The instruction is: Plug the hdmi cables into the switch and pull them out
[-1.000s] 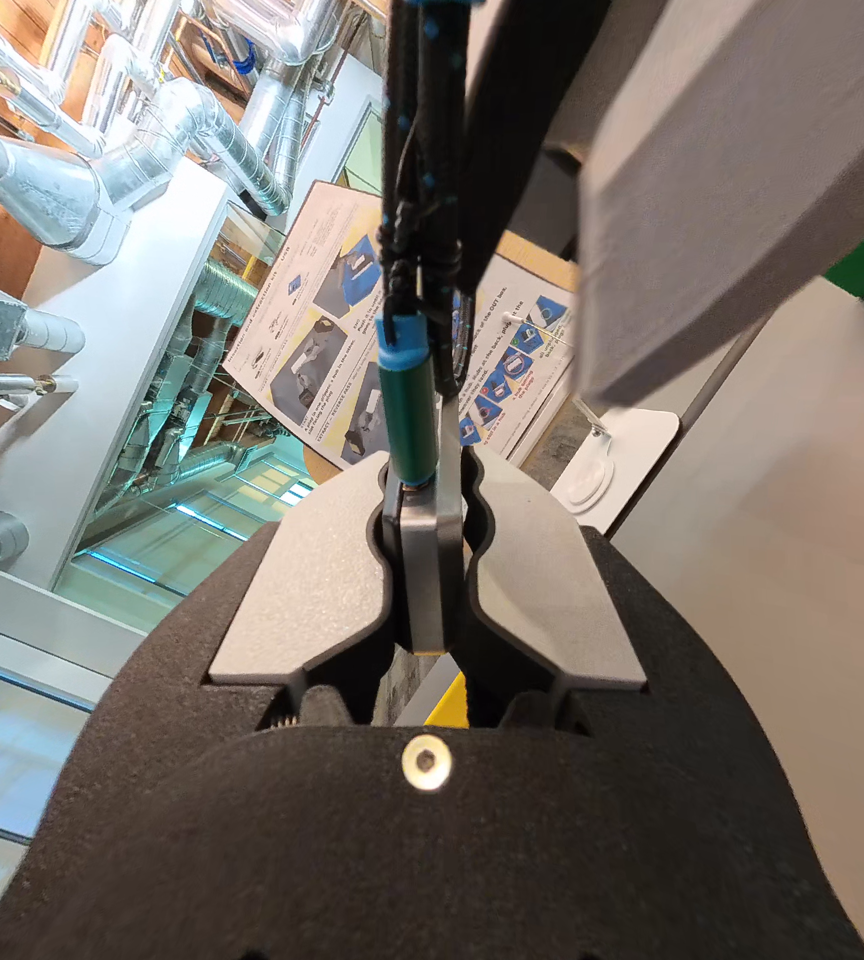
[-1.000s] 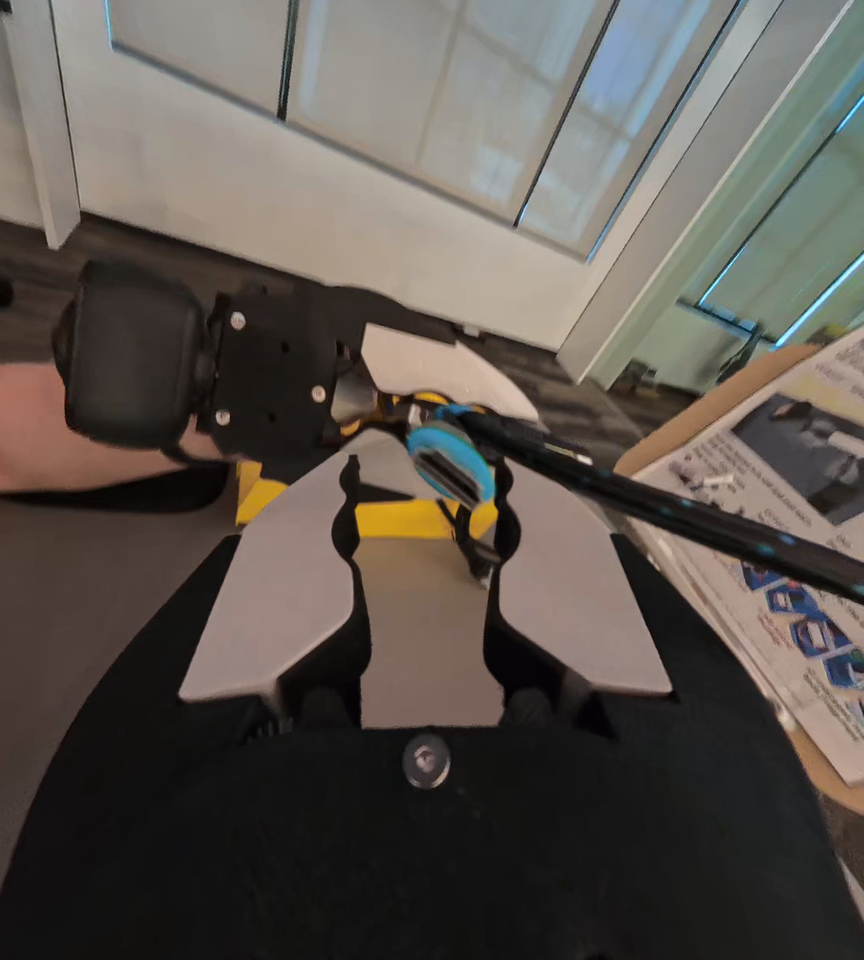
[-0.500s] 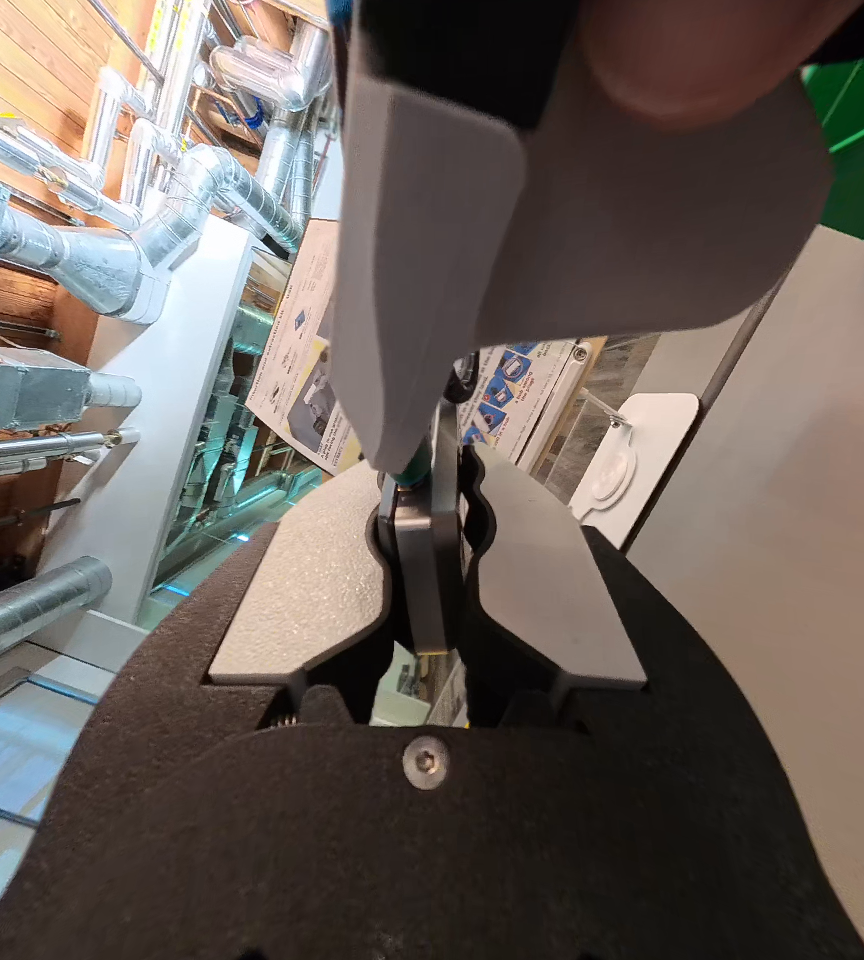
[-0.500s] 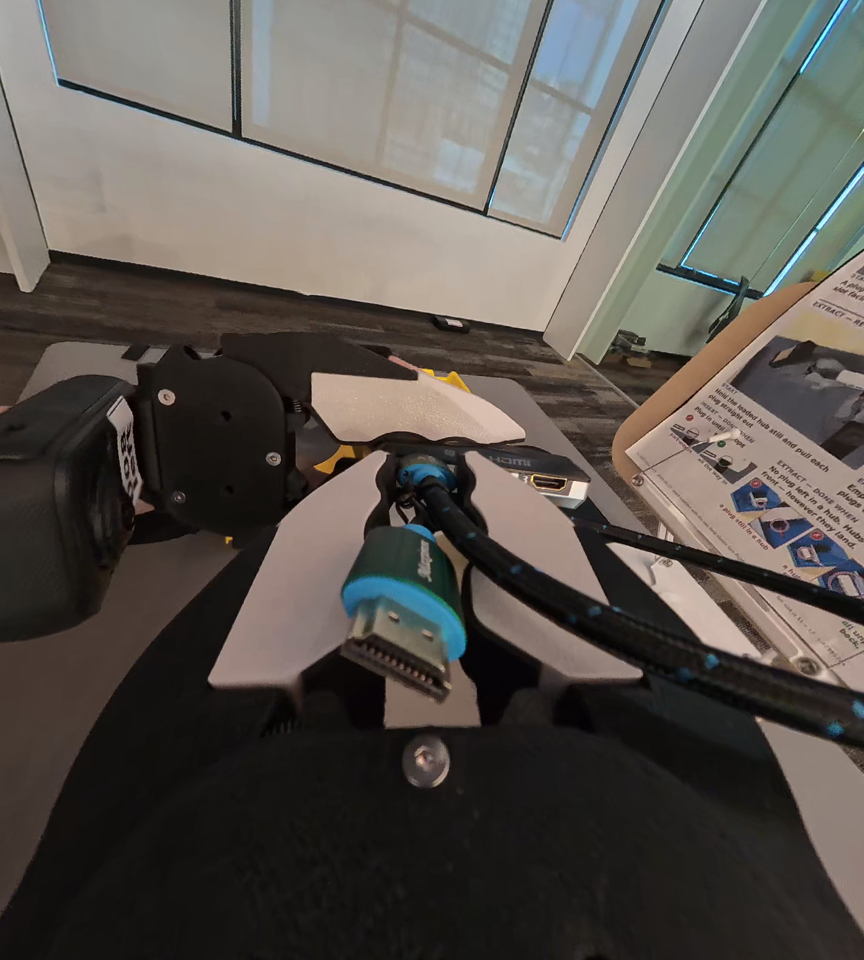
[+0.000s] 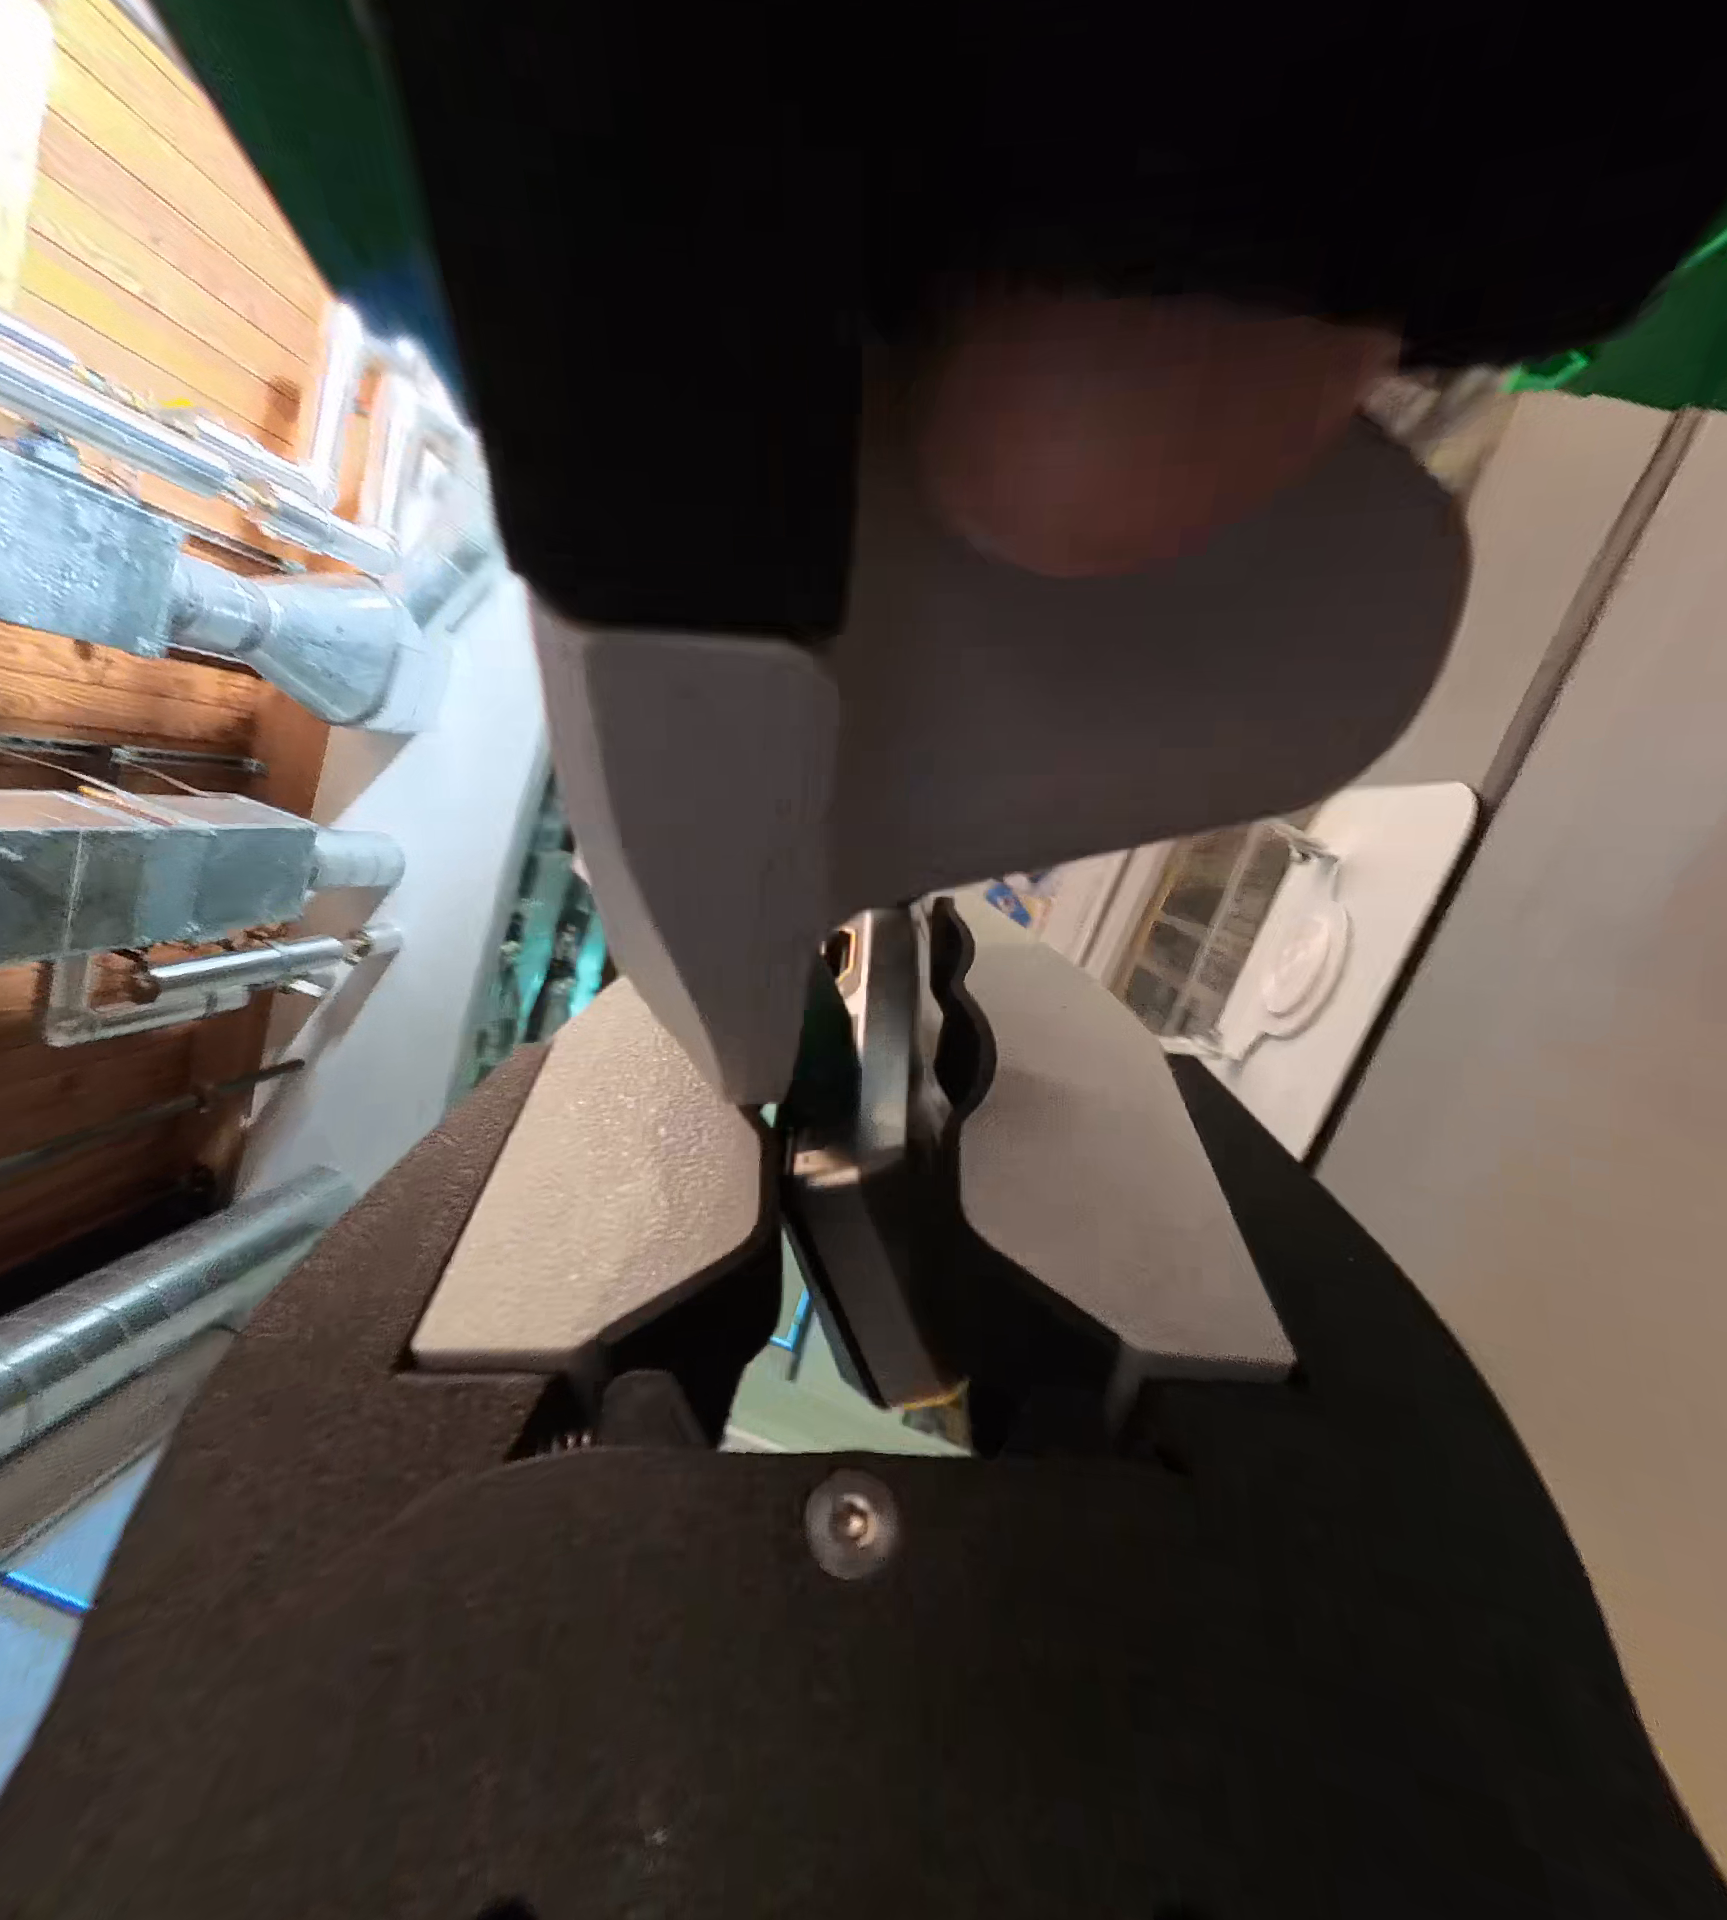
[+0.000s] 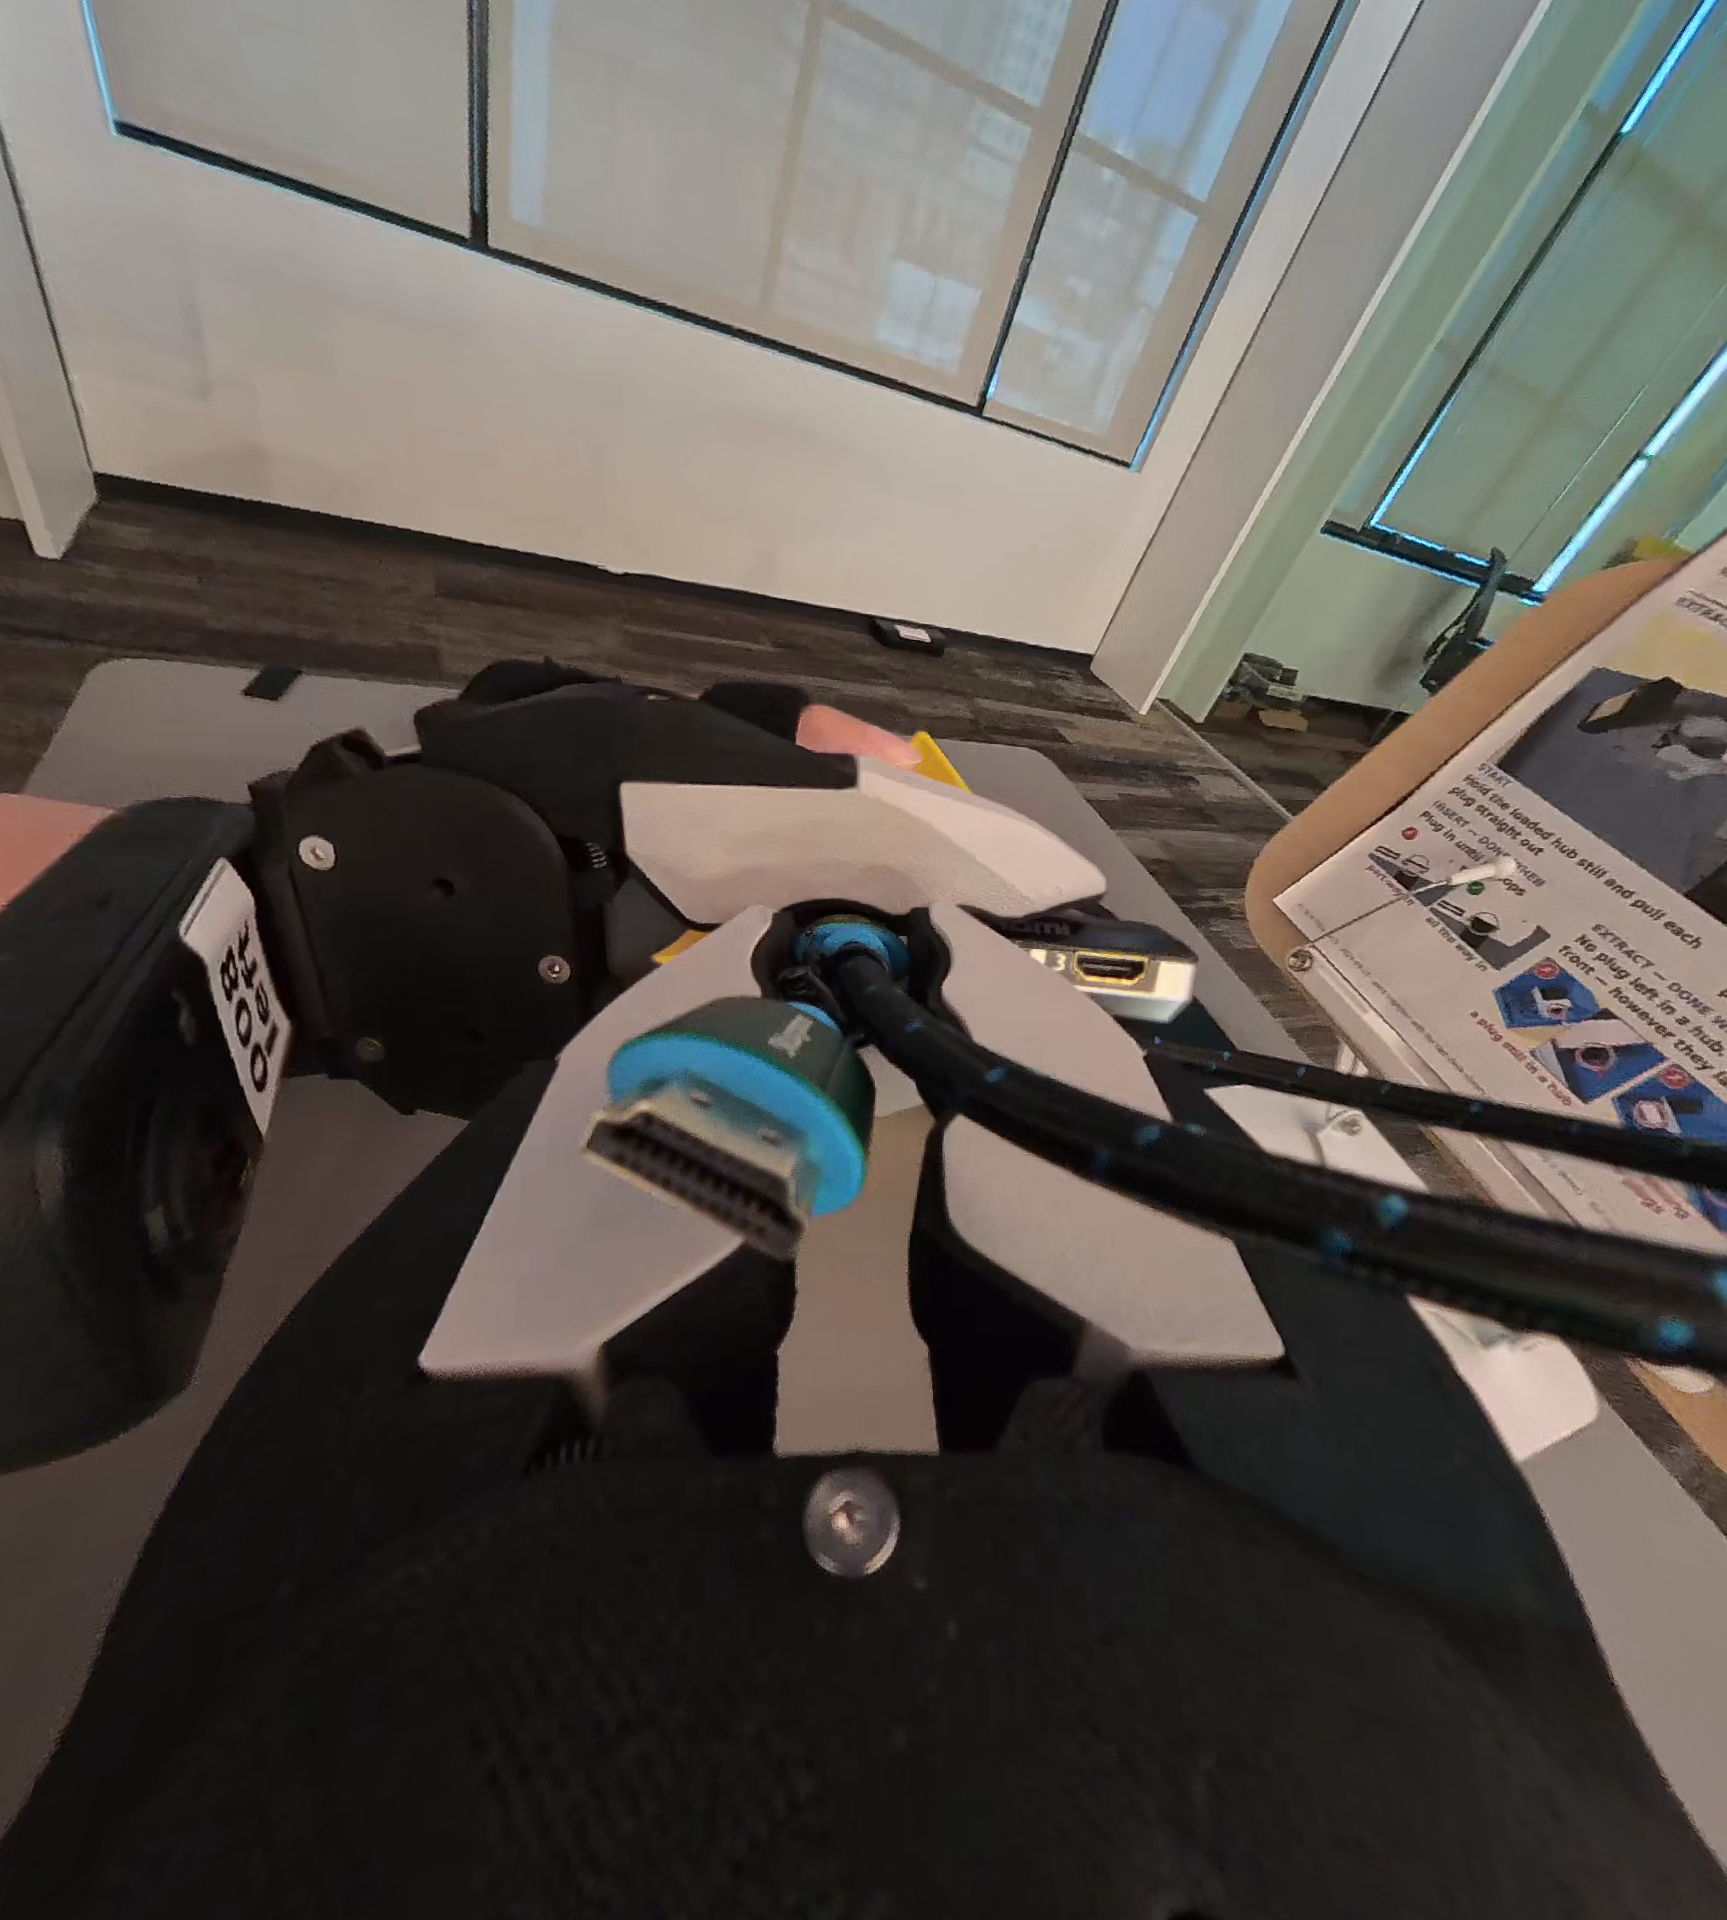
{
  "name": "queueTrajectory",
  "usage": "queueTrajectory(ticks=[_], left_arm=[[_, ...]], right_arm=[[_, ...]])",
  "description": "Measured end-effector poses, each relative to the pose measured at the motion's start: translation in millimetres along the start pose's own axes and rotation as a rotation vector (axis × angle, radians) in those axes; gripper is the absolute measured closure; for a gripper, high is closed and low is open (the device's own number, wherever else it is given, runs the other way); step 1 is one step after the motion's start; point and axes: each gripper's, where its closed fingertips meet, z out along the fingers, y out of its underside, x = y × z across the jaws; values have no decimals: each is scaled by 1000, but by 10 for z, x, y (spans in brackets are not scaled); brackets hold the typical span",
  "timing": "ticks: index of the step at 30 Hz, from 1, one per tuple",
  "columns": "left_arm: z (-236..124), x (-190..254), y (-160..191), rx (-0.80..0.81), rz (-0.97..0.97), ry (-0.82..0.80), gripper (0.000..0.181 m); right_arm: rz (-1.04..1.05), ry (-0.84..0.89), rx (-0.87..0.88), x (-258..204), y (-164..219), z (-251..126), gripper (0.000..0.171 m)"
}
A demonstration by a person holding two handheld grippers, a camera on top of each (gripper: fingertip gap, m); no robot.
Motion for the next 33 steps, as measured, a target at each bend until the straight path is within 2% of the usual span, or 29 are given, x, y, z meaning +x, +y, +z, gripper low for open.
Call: queueTrajectory(ticks=[17,25,33], left_arm=[[31,43,64,-6,-120,94,155],[55,86,132,-25,-81,104,156],[30,38,113,9,-140,126,156]], right_arm=[[10,4,58,44,-5,21,150],[64,4,74,74,47,56,150],[-114,138,76,53,-14,53,149]])
